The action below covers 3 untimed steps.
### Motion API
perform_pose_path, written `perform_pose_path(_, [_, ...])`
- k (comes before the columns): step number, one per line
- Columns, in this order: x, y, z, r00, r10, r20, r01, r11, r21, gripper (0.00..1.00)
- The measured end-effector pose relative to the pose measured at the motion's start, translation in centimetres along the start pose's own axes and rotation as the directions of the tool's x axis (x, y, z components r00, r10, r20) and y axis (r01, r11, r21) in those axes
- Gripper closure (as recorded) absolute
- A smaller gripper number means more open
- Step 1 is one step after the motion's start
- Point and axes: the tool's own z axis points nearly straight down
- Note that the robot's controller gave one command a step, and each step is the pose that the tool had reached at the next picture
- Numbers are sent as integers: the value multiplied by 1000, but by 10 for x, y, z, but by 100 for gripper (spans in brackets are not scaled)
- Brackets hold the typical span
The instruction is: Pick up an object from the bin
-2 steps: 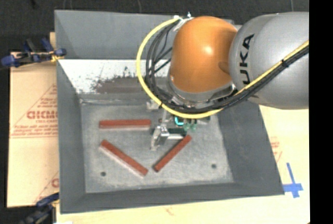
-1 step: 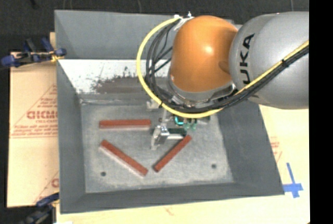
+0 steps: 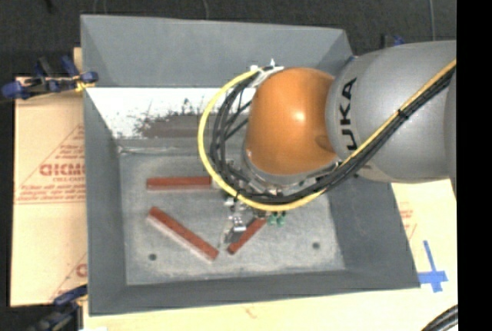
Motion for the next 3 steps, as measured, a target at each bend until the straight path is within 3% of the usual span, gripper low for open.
perform_pose_path(1, [-22,0,53,999,38,-4,-38,999,0,0])
perform_pose_path(2, [-27,10,96,999,-50,-2,50,999,4,0])
perform_pose_path(3, [-26,12,92,997,-82,-12,82,997,0,100])
